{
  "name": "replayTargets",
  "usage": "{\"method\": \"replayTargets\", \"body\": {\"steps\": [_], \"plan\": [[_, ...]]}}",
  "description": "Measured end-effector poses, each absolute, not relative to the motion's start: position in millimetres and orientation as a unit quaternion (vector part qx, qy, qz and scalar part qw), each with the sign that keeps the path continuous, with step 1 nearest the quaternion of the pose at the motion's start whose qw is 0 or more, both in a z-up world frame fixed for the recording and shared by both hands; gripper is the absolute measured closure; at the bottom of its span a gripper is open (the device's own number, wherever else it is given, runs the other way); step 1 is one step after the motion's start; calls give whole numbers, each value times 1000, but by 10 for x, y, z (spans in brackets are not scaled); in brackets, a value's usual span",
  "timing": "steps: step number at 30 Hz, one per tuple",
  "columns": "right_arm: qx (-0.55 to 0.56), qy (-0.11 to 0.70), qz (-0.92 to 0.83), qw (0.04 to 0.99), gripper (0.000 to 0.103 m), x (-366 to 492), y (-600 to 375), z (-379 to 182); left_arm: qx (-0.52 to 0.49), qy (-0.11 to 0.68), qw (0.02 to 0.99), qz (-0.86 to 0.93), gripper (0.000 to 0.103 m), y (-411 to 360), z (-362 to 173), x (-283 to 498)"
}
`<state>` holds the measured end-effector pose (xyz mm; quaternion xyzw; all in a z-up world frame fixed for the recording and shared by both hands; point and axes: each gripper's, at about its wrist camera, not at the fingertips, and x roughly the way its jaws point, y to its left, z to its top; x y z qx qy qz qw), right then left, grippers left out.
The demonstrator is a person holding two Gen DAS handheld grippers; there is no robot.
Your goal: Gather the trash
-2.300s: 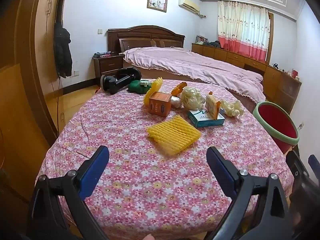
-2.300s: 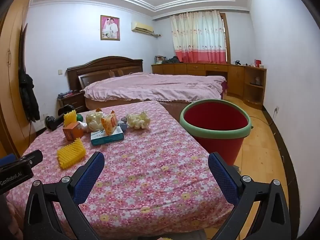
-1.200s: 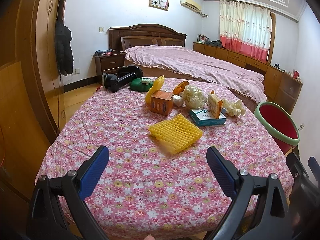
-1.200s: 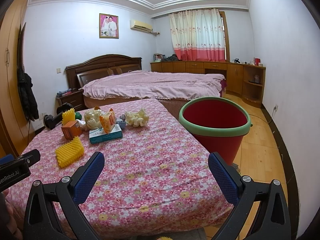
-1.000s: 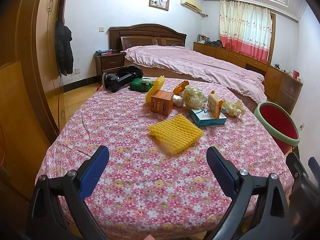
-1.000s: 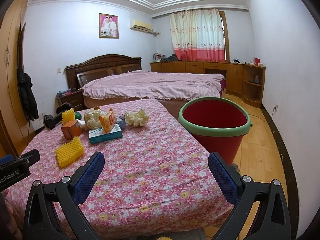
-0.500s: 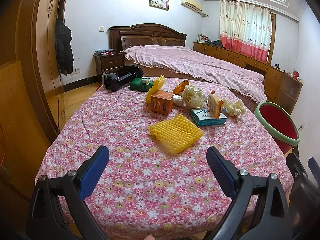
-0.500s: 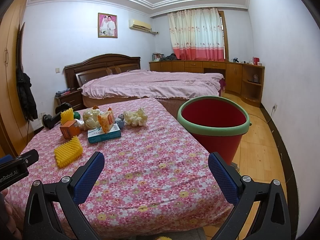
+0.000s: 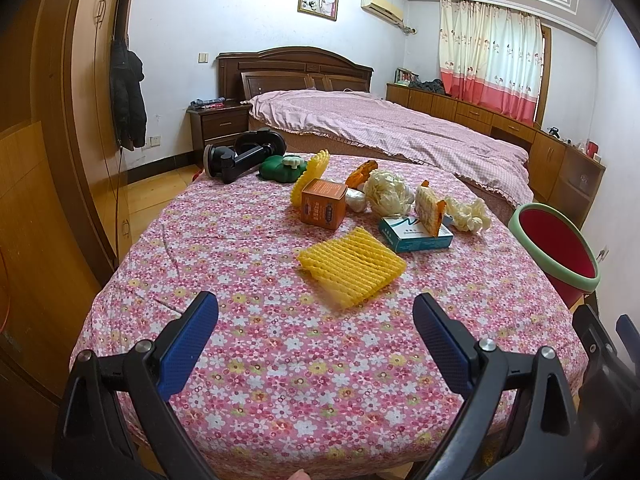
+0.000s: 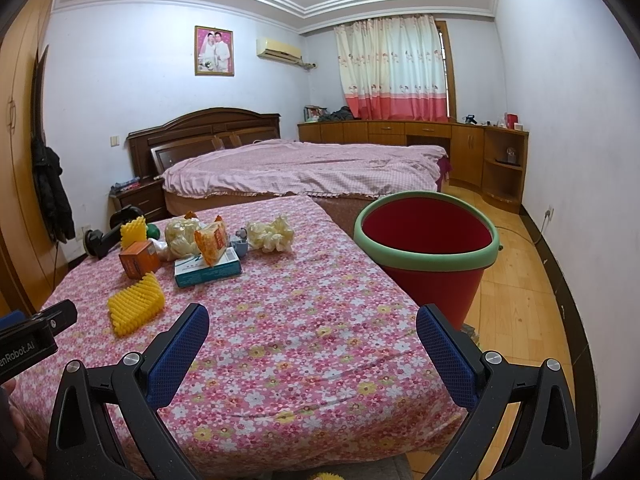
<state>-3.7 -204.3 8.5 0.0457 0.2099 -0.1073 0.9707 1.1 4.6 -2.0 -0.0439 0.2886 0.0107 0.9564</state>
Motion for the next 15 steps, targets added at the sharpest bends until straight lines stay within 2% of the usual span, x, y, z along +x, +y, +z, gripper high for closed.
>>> {"method": "replayTargets", "body": {"steps": [15], "plan": [[46,211,-108,970,0,-38,-2050,77,-45,290,956,11,6,47,-32,8]]}}
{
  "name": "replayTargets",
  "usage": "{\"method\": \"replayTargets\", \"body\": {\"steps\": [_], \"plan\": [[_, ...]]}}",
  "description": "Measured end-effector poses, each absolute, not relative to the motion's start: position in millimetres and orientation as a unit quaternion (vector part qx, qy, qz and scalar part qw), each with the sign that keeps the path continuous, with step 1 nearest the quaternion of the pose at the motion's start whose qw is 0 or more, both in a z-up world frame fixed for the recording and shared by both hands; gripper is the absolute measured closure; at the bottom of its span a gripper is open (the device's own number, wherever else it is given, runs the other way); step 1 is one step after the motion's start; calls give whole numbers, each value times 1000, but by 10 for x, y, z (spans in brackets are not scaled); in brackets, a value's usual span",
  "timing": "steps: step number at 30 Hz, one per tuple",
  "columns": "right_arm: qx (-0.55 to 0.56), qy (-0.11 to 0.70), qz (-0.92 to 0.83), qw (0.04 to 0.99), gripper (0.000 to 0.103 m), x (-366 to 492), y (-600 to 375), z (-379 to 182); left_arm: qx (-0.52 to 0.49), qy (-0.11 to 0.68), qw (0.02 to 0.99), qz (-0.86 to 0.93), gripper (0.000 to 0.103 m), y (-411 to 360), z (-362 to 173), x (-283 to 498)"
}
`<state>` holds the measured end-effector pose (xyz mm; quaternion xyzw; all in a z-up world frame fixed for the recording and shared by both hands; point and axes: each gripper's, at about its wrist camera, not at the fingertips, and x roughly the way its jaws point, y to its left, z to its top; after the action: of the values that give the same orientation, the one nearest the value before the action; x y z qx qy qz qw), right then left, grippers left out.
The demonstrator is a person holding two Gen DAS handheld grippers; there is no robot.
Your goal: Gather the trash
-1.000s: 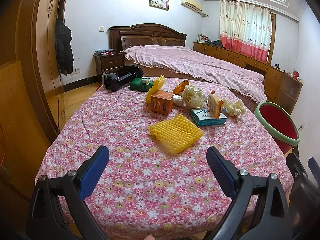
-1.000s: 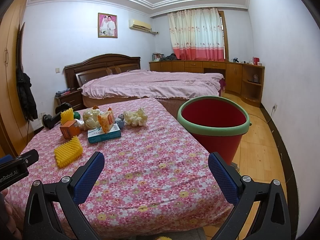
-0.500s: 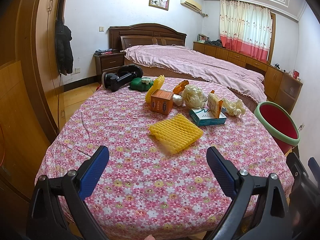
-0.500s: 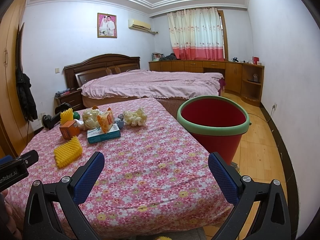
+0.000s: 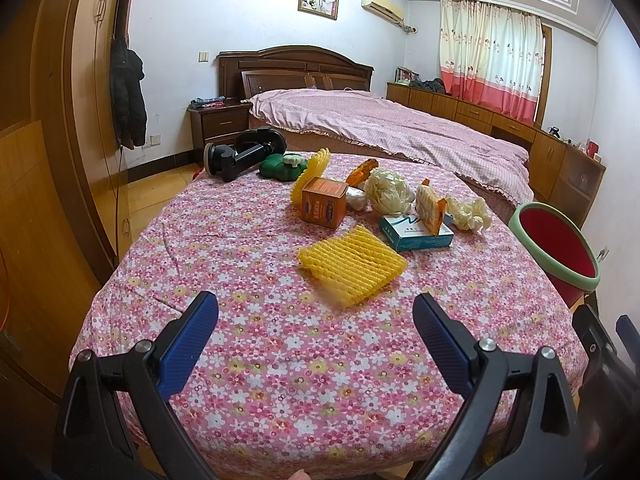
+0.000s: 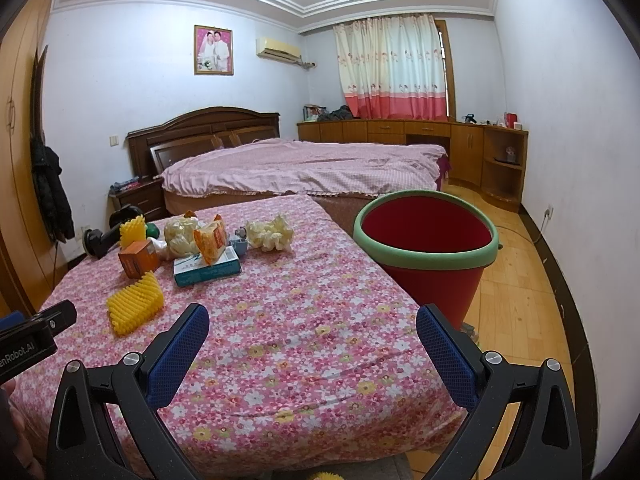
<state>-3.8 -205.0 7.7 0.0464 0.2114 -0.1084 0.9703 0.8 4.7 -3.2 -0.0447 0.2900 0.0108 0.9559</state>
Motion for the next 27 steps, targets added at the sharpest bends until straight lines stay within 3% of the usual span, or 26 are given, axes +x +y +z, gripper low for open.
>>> {"method": "replayTargets", "body": {"steps": [17,27], "plan": [[45,225,-99,968,0,83,-2104,102,-36,306,951,25,6,154,-23,191],[37,272,-68,959,0,473,-2160,88,-3,363,932,-2,6,-2,-186,696]]}}
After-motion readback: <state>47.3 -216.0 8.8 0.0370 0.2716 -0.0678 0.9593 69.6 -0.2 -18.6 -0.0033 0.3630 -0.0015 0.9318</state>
